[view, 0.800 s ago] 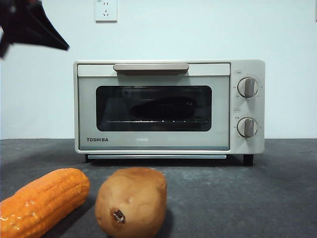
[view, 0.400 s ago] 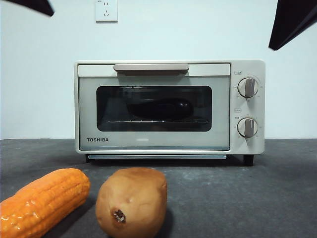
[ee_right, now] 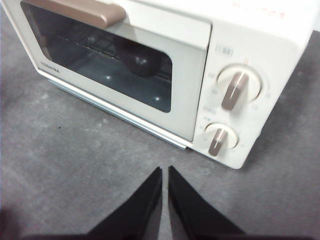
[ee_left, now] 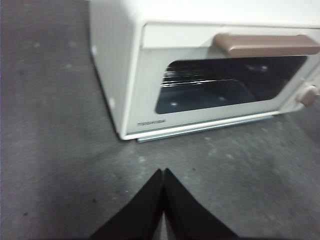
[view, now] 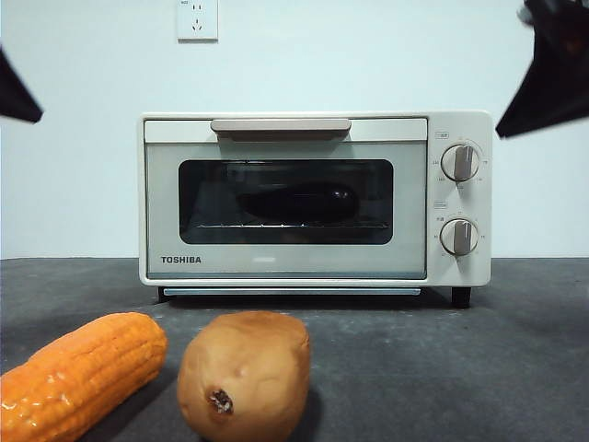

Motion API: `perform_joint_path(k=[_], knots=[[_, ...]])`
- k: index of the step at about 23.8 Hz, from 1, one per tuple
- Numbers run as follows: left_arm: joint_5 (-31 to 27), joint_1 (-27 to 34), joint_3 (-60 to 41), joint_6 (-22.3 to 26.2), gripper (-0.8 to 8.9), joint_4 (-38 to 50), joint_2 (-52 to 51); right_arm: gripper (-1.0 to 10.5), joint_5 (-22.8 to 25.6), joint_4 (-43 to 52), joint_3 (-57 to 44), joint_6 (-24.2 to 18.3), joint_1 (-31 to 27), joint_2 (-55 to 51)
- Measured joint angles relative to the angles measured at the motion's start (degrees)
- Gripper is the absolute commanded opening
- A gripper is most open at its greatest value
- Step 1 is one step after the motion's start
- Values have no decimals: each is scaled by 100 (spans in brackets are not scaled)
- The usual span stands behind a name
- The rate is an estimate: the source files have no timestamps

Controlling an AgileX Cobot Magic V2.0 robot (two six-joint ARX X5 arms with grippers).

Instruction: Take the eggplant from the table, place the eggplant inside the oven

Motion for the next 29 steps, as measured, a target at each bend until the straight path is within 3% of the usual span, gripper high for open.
perform_joint_path(k=[4,9,19,22,24,29], knots=[[-424,-114,-566,-155,4,225,-662,3,92,870,-726,380,0,-129],[-455,-146,-680,-498,4,59,-933,3,396,826,-1016,660,0,-116],[-455,-146,-680,-669,4,24,-876,3,461,850,-1016,752,0,-118],[-461,-168,-706,-671,4,-127,-1290,3,461,852,-1016,752,0,-120],[-476,-133,-706,-505,4,-129,-1893,3,461,861,-1016,752,0,-118],[-487,704,-1327,684,4,752,-3486,3,461,861,-1016,752,0,-118]])
